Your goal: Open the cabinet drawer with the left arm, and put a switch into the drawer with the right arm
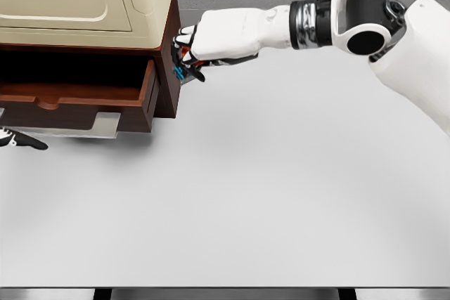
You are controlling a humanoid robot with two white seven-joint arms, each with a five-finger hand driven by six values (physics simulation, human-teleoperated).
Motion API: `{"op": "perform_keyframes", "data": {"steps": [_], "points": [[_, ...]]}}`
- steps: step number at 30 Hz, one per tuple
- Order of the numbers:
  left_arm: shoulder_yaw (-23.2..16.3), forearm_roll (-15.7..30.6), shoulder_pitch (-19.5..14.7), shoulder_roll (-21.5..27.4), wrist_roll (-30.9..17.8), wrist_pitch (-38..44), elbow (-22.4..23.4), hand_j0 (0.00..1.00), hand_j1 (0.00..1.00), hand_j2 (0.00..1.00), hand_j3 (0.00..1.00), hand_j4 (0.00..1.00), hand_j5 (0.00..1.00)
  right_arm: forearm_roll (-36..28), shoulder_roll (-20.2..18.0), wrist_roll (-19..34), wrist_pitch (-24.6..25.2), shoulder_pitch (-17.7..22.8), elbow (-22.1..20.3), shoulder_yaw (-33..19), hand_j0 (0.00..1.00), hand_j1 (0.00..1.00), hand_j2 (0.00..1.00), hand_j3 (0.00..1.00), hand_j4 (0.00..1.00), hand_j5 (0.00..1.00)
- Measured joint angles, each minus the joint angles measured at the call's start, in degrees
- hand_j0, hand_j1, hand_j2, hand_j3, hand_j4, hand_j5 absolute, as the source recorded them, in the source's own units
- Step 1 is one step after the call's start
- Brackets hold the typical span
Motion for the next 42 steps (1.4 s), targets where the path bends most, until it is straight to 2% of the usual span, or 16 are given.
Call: {"op": "perform_keyframes", "data": {"steps": [6, 21, 23, 33, 42], "points": [[-0.4, -0.1, 0.0, 0.1, 0.0, 0.0, 0.0, 1.00, 1.00, 1.00, 1.00, 1.00, 1.00, -2.0, 1.8, 0.0, 0.0, -3.1, -0.8, 2.1, 0.27, 0.27, 0.27, 0.27, 0.27, 0.27], [-0.7, -0.8, 0.1, 0.0, 0.0, 0.0, 0.0, 1.00, 1.00, 1.00, 1.00, 1.00, 1.00, -3.0, 7.9, -0.1, 0.1, -7.1, -0.3, 3.8, 0.27, 0.27, 0.27, 0.27, 0.27, 0.27], [-0.8, -0.9, 0.1, 0.0, 0.0, 0.0, 0.0, 1.00, 1.00, 1.00, 1.00, 1.00, 1.00, -3.1, 9.2, -0.1, 0.1, -7.7, 1.0, 4.1, 0.27, 0.27, 0.27, 0.27, 0.27, 0.27], [-0.8, -1.2, 0.1, 0.0, 0.0, 0.0, 0.0, 1.00, 1.00, 1.00, 1.00, 1.00, 1.00, -2.7, 18.1, 0.0, 0.1, -10.9, 13.1, 6.8, 0.26, 0.26, 0.26, 0.26, 0.26, 0.26], [-0.8, -1.2, 0.1, 0.0, 0.0, 0.0, 0.0, 1.00, 1.00, 1.00, 1.00, 1.00, 1.00, -2.1, 22.4, -0.1, 0.0, -12.4, 21.1, 7.5, 0.26, 0.26, 0.26, 0.26, 0.26, 0.26]]}}
